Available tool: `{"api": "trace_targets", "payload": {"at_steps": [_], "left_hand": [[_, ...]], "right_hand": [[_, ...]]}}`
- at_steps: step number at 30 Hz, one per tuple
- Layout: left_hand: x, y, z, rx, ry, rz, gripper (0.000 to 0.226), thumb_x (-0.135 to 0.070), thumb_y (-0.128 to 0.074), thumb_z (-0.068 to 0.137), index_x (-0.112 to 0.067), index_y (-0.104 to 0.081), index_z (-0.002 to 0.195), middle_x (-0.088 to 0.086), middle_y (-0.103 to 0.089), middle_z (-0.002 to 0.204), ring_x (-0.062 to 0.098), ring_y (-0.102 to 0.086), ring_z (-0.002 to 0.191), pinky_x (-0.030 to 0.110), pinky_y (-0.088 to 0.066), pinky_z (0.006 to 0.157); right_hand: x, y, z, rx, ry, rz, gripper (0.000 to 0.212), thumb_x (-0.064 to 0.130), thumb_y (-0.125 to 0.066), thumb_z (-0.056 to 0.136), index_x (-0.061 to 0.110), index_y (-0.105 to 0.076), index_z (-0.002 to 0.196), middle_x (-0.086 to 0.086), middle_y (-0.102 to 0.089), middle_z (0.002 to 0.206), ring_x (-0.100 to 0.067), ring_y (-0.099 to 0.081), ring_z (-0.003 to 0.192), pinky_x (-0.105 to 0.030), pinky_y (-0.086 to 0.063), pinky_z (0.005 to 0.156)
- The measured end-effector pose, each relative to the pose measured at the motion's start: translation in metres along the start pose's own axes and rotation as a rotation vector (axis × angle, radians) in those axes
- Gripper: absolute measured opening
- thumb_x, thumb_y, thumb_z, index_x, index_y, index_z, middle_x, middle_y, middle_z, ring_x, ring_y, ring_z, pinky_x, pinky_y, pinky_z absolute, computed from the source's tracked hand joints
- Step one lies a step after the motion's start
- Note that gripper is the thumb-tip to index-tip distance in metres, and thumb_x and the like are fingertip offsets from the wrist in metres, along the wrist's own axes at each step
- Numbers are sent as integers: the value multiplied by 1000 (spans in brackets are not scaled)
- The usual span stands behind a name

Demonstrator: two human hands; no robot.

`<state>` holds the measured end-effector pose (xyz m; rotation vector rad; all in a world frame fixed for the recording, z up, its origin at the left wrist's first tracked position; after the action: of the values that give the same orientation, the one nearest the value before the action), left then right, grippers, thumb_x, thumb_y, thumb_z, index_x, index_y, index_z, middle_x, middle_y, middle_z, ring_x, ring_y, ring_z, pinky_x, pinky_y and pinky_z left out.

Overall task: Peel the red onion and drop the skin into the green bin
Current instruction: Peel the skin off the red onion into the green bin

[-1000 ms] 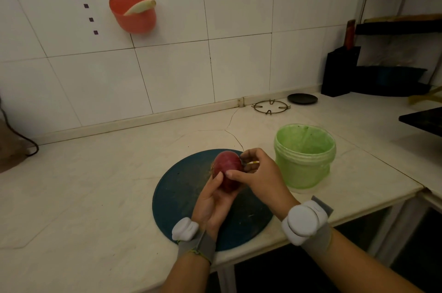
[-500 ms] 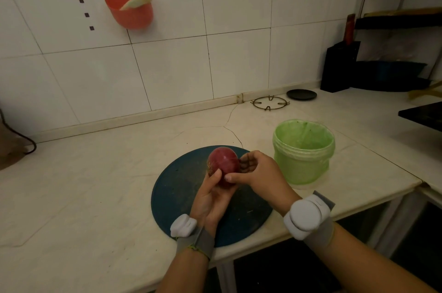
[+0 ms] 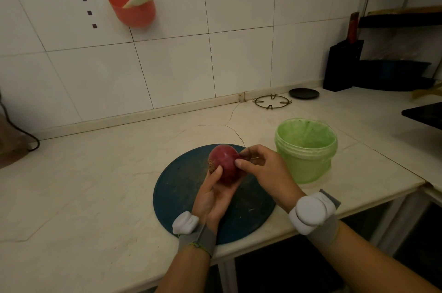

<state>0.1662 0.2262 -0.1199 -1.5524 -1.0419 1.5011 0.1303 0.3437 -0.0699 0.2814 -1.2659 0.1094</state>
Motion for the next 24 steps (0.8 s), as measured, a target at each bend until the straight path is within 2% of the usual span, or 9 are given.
{"api": "trace_targets", "payload": {"at_steps": [3,6,9,11,15,17,20,24], "left_hand": [[0,-1,1,13,2,-7,110,2,-91,40,-12,-41,137,27,-44,136,43,-49,121,59,-44,95],[-1,-2,0,16,-4,-2,110,3,-90,39,-10,-41,136,27,-44,135,42,-57,112,55,-52,85],[0,-3,0,17,1,11,109,3,-89,37,-10,-42,134,26,-46,132,40,-63,104,53,-54,76],[0,-2,1,9,1,8,111,4,-89,36,-10,-41,135,26,-44,133,41,-59,109,54,-54,75],[-1,1,4,-12,-9,3,112,5,-88,34,-11,-41,135,26,-46,131,41,-52,115,59,-52,81],[-1,2,4,-11,-7,18,102,6,-82,45,-11,-40,136,25,-45,133,41,-52,115,61,-48,87],[-1,4,4,-1,-6,44,78,7,-62,64,-10,-40,136,25,-44,135,40,-50,118,63,-44,91],[0,7,6,-17,-11,82,67,9,-50,75,-12,-42,138,24,-43,137,41,-46,122,63,-38,98]], "right_hand": [[-1,2,0,-13,19,-21,12,13,-71,79,21,-66,87,4,-69,84,-13,-67,80,-26,-54,75],[0,4,2,-28,46,-84,16,10,-69,81,26,-66,82,3,-70,81,-14,-67,77,-27,-55,73],[2,6,1,-30,56,-112,15,10,-68,81,25,-67,82,2,-70,81,-13,-67,77,-24,-55,71],[3,7,0,-23,59,-98,16,9,-69,80,25,-67,81,2,-71,80,-13,-67,77,-19,-54,69],[8,4,-4,10,60,-66,21,8,-70,79,28,-68,78,4,-70,78,-8,-66,73,-17,-52,68],[9,1,-5,29,35,-18,19,6,-70,79,25,-69,78,3,-70,77,-5,-66,71,-16,-51,66],[12,-1,-5,49,12,8,19,7,-70,79,26,-69,79,4,-70,80,-7,-65,77,-19,-52,70],[18,0,-2,41,29,60,21,6,-68,80,27,-67,78,2,-69,81,-13,-65,82,-23,-51,73]]}}
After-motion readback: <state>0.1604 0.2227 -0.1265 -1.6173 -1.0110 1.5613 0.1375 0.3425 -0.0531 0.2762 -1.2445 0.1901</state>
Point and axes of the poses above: each hand's wrist, its own z-axis towards the middle knuckle, its own y-axis out of the back of the hand, x = y × z, the point moved 4 cm from there along z, towards the middle knuckle
